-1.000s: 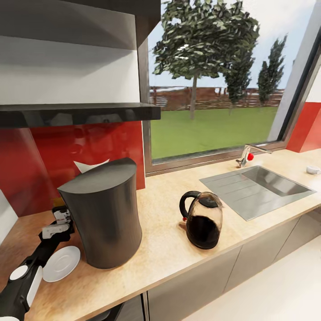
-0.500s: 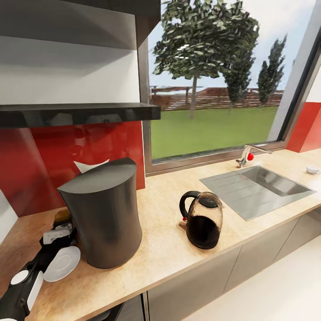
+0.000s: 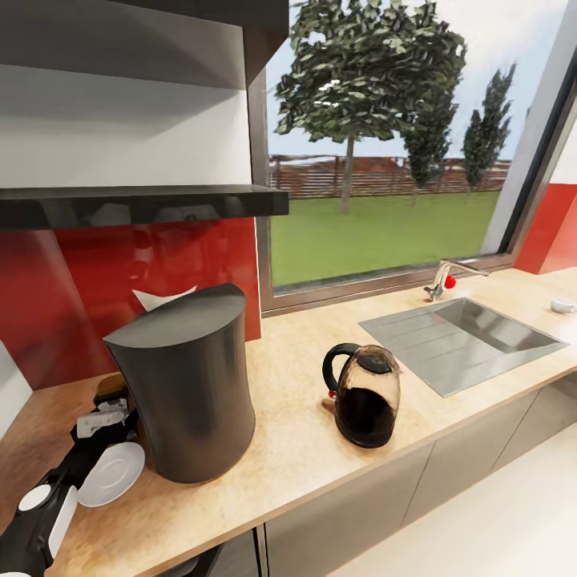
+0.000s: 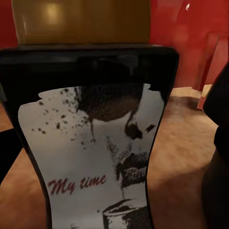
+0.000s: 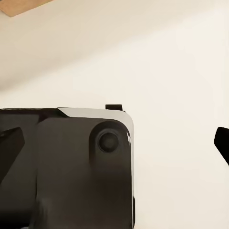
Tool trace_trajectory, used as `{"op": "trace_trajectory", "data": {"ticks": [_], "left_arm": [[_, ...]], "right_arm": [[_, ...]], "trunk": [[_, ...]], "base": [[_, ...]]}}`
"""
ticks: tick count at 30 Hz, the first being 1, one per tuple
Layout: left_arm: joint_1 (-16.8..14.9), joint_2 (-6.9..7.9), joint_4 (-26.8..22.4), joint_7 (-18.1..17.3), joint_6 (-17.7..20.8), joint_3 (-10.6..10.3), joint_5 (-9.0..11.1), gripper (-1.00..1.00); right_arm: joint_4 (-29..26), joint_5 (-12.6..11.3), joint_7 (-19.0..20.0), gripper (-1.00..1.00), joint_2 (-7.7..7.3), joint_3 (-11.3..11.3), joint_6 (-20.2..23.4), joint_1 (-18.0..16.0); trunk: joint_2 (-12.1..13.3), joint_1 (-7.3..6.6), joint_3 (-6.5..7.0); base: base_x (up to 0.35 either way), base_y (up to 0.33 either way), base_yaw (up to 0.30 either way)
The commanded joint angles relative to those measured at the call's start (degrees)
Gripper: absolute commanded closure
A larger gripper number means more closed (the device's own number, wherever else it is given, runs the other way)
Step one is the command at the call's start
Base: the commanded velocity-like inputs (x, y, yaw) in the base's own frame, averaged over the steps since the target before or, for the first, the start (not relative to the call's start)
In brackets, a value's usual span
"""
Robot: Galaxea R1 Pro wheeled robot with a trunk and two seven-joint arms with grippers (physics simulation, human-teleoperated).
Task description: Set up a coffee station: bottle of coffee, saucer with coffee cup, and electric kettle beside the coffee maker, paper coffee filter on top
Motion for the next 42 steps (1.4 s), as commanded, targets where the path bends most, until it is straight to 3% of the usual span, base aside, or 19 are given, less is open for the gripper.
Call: {"op": "trace_trajectory", "data": {"ticks": [1,8,34,42], "left_arm": [[-0.1,-0.02,0.0,-0.4,-0.1,0.2,0.1,-1.0],[-0.1,-0.02,-0.1,-0.4,-0.1,0.2,0.1,-1.0],[0.0,-0.02,0.5,-1.2,-0.2,-0.3,0.2,-1.0],[0.0,-0.11,0.6,-1.9,-0.2,-0.5,0.2,-1.0]], "right_arm": [[0.0,0.0,-0.1,-1.0,0.0,0.0,-0.2,0.0],[0.0,0.0,-0.1,-1.0,0.0,0.0,-0.2,0.0],[0.0,0.0,-0.1,-1.0,0.0,0.1,-0.2,0.0],[0.0,0.0,-0.1,-1.0,0.0,0.0,-0.2,0.0]], "trunk": [[-0.1,0.03,-0.13],[-0.1,0.03,-0.13],[-0.1,0.03,-0.13],[-0.1,0.03,-0.13]], "base": [[0.0,0.0,0.0],[-0.055,0.0,0.0],[-0.329,-0.059,0.0],[-0.153,-0.016,-0.018]]}}
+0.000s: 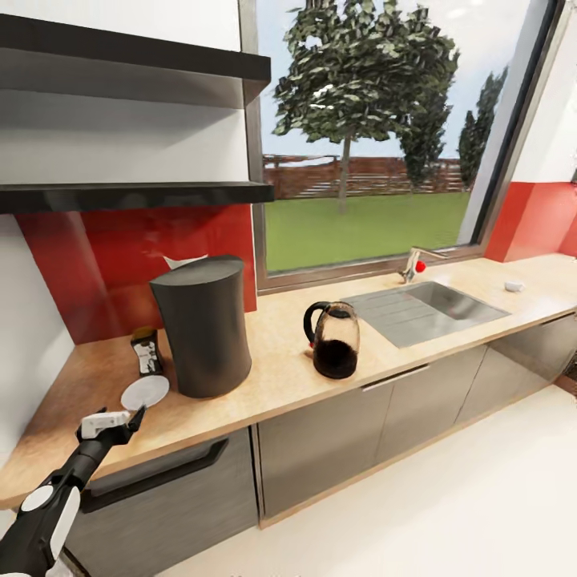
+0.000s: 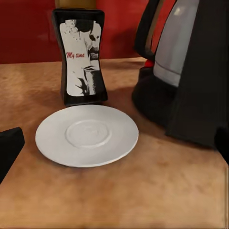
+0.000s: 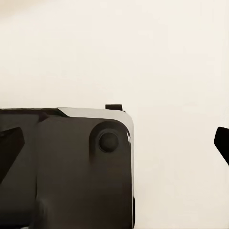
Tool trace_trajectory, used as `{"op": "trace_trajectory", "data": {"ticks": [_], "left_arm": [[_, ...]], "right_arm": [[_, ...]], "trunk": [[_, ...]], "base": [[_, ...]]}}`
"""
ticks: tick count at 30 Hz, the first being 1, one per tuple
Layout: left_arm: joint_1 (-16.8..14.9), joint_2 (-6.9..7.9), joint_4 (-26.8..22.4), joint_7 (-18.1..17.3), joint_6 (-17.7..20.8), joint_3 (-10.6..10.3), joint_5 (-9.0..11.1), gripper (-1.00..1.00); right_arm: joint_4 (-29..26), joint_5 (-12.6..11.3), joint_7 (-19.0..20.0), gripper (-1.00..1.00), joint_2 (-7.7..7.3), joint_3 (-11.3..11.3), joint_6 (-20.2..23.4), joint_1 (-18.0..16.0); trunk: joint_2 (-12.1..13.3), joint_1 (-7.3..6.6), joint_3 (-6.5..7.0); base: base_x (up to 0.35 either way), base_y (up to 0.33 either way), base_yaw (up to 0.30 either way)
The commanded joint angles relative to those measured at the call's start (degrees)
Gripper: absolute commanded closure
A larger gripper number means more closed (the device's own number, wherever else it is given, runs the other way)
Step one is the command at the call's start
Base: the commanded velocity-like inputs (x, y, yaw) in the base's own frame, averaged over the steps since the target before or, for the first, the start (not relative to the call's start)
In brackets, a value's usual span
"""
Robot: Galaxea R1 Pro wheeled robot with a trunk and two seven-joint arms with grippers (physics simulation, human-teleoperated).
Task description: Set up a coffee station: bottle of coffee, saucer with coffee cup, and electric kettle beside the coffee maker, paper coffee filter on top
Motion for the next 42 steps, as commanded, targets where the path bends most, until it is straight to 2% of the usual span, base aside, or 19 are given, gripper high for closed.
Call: {"op": "trace_trajectory", "data": {"ticks": [1,12,30,33,35,38,39,42], "left_arm": [[-0.1,-0.07,0.0,-0.4,-0.1,0.2,0.1,-1.0],[-0.1,-1.03,-0.2,-0.4,-0.1,0.1,0.0,-1.0],[0.0,-1.15,-0.1,-0.5,-0.1,0.1,0.0,-1.0],[0.8,-1.73,0.0,-0.9,-0.3,0.1,-0.1,-1.0],[2.7,-2.67,-0.2,-2.0,-3.4,0.1,0.0,-1.0],[4.6,-3.15,-0.3,-2.4,-7.7,0.1,0.0,-1.0],[6.3,-3.71,-0.5,-2.6,-10.6,0.1,0.0,-1.0],[8.6,-4.27,-0.7,-2.7,-14.5,0.1,0.0,-1.0]], "right_arm": [[0.1,0.0,-0.1,-1.0,0.0,0.0,-0.2,-0.1],[0.1,0.0,-0.1,-1.0,0.0,-0.1,-0.2,-0.1],[0.1,0.0,-0.1,-1.0,0.0,-0.1,-0.2,-0.1],[0.1,0.0,-0.1,-1.0,0.0,0.0,-0.2,-0.1],[0.1,0.0,-0.1,-1.0,0.0,0.0,-0.2,-0.1],[0.1,0.0,-0.1,-1.0,0.0,0.1,-0.2,-0.1],[0.1,0.0,-0.1,-1.0,0.0,0.1,-0.2,-0.1],[0.1,0.0,-0.1,-1.0,0.0,0.1,-0.2,-0.1]], "trunk": [[-0.1,0.03,-0.13],[-0.1,0.03,-0.13],[-0.1,0.03,-0.13],[-0.1,0.03,-0.13],[-0.1,0.03,-0.13],[-0.1,0.03,-0.13],[-0.1,0.03,-0.13],[-0.1,0.03,-0.13]], "base": [[-0.012,0.0,-0.21],[-0.015,-0.004,-0.266],[-0.26,-0.136,-0.28],[-0.132,-0.071,-0.279],[-0.022,-0.012,-0.279],[-0.009,-0.005,-0.275],[-0.002,-0.001,-0.269],[-0.001,-0.001,-0.267]]}}
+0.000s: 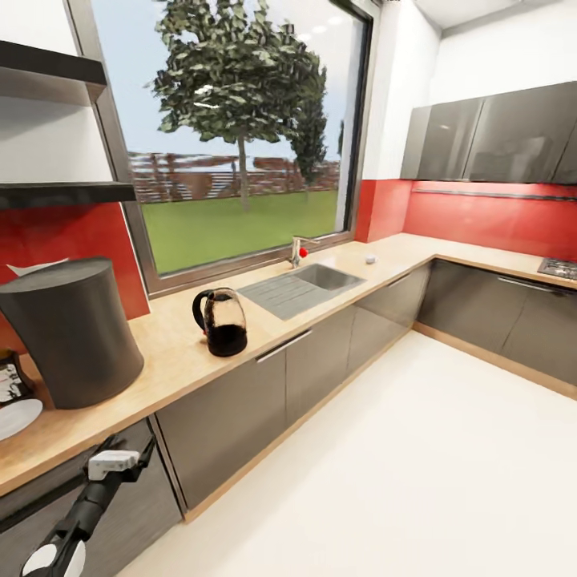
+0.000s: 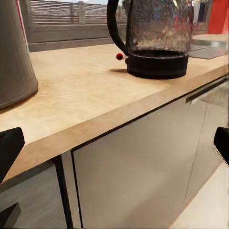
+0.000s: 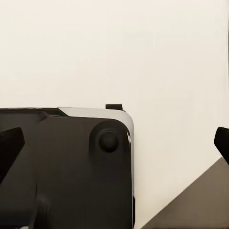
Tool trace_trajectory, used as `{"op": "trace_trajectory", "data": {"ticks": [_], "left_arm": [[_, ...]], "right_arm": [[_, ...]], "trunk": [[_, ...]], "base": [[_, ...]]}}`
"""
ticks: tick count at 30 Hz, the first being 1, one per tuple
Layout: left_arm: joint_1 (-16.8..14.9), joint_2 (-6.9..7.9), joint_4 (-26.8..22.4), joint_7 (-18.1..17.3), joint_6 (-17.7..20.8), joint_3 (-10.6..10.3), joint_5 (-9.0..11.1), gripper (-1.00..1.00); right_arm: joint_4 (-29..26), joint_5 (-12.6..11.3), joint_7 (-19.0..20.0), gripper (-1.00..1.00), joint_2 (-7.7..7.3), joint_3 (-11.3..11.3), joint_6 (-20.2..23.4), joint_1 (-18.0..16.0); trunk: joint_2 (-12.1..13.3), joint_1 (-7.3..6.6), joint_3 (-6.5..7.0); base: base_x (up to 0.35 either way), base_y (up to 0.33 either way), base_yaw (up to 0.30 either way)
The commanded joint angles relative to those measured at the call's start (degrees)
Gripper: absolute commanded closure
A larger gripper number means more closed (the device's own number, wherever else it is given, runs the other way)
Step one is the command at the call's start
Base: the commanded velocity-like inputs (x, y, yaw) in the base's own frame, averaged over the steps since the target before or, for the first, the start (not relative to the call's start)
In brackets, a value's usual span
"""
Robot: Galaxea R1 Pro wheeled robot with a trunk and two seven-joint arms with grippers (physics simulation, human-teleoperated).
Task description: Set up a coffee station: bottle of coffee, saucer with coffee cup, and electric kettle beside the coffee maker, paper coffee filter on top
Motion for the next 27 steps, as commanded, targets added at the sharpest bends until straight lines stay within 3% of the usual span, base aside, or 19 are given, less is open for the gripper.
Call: {"op": "trace_trajectory", "data": {"ticks": [1,2,3,6,9,11,14,18,22,27], "left_arm": [[1.1,-0.31,0.0,-0.5,-2.0,0.2,0.1,-1.0],[1.8,-0.55,0.0,-0.5,-2.8,0.2,0.0,-1.0],[4.9,-1.87,0.3,-1.1,-4.1,-1.2,-0.6,-1.0],[7.1,-2.1,0.9,-1.9,-4.1,-3.9,-1.6,-1.0],[11.1,-2.1,3.7,-2.1,-4.1,-5.5,-4.4,-1.0],[13.2,-1.69,9.5,-1.9,-3.8,-5.6,-7.5,-1.0],[13.7,-0.72,19.3,-1.6,-3.5,-5.3,-8.9,-1.0],[13.8,3.5,30.6,0.3,-2.2,-5.3,-9.3,-1.0],[15.1,2.67,31.8,1.6,-1.0,-5.2,-9.5,-1.0],[14.3,2.67,30.9,0.7,-1.9,-5.5,-9.3,-1.0]], "right_arm": [[0.1,0.0,-0.1,-1.0,0.0,0.0,-0.2,-0.1],[0.1,0.0,-0.1,-1.0,0.0,0.0,-0.2,-0.1],[0.1,0.1,-0.1,-1.0,0.0,0.1,-0.2,-0.1],[0.1,0.1,-0.1,-1.0,0.02,0.1,-0.2,-0.1],[0.1,0.1,-0.1,-1.0,0.08,0.2,-0.2,-0.1],[0.1,0.0,-0.1,-1.0,0.09,0.1,-0.2,-0.1],[0.2,0.0,0.1,-1.0,0.09,0.2,-0.1,-0.1],[0.2,0.1,0.2,-1.0,0.09,0.2,-0.1,-0.1],[-1.1,0.0,0.2,-1.0,1.4,1.4,-0.1,-0.1],[0.0,0.0,0.2,-1.0,2.43,-0.1,-0.2,-0.1]], "trunk": [[-0.1,0.04,-0.13],[-0.1,0.04,-0.13],[-0.1,0.04,-0.13],[-0.1,0.04,-0.13],[-0.1,0.04,-0.13],[-0.1,0.04,-0.13],[-0.1,0.04,-0.13],[-0.1,0.04,-0.13],[-0.1,0.03,-0.13],[-0.1,0.03,-0.13]], "base": [[0.0,0.0,-0.265],[0.0,0.0,-0.264],[0.0,0.0,-0.253],[0.0,0.0,-0.202],[0.0,0.0,-0.054],[0.0,0.0,-0.01],[0.0,0.0,-0.002],[0.0,0.0,0.0],[0.0,0.0,0.0],[0.0,0.0,0.0]]}}
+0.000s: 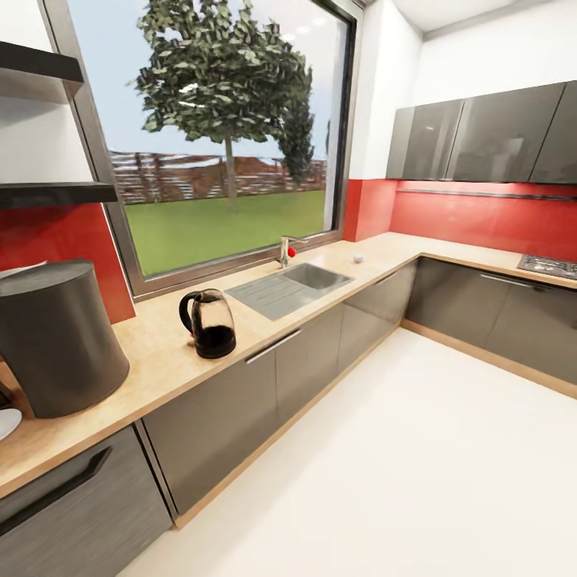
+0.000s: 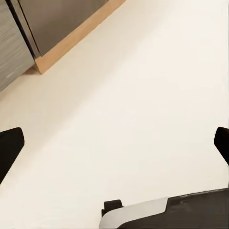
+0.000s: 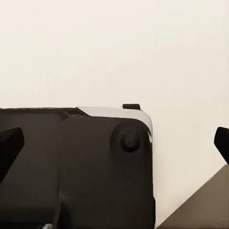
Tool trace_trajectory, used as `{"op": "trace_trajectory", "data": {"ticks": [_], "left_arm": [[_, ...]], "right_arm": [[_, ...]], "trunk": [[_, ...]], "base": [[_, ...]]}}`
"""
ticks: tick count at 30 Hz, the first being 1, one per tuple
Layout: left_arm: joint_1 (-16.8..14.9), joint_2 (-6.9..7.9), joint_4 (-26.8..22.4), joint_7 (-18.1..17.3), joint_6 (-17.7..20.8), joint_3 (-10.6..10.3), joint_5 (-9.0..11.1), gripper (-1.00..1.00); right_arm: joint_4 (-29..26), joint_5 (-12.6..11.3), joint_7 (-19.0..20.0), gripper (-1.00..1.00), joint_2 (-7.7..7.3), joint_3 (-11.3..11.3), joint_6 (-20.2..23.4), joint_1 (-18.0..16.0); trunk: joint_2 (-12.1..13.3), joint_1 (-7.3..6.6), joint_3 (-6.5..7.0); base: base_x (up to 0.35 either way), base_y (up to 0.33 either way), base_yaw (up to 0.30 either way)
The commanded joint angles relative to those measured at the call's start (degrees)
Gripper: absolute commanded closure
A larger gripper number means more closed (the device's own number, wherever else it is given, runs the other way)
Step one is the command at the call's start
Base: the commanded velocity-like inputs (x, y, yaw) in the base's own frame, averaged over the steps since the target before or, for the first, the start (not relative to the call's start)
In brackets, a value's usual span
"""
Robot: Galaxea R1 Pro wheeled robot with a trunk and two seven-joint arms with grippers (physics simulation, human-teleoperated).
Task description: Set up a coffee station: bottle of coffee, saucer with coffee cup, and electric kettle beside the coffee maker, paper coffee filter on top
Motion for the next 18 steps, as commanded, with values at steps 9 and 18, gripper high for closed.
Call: {"op": "trace_trajectory", "data": {"ticks": [9,18], "left_arm": [[-2.9,-0.82,-2.9,-3.1,-1.5,0.3,-0.2,-1.0],[-5.9,-0.78,-4.3,-6.0,1.0,0.3,-0.3,-1.0]], "right_arm": [[0.4,0.1,-0.2,-1.0,-0.04,-0.8,-0.2,0.0],[0.4,0.1,-0.3,-1.0,-0.04,-0.8,-0.2,0.0]], "trunk": [[-0.1,0.03,-0.13],[-0.1,0.03,-0.13]], "base": [[0.0,0.0,0.0],[0.0,0.0,0.0]]}}
